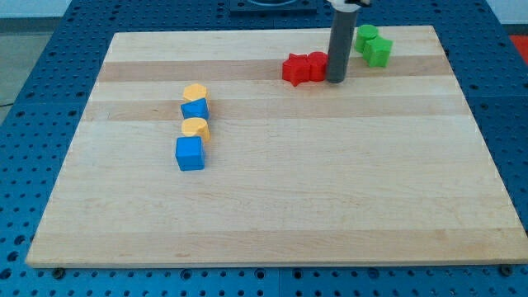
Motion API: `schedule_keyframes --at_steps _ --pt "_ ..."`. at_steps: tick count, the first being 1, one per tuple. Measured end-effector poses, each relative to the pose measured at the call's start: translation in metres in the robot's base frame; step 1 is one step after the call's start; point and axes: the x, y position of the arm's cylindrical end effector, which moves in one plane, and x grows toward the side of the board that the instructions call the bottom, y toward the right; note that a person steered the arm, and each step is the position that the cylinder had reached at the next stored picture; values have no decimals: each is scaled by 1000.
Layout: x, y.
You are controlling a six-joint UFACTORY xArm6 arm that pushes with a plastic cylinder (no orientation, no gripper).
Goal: Move the green circle left to the green star
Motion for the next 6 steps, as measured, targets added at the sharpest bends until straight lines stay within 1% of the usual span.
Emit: schedule_keyframes --at_steps 1,2,3,4,6 --pt "1 1" --pt "9 33" --pt "-8 9" --pt "-43 6" --pt "-93 5"
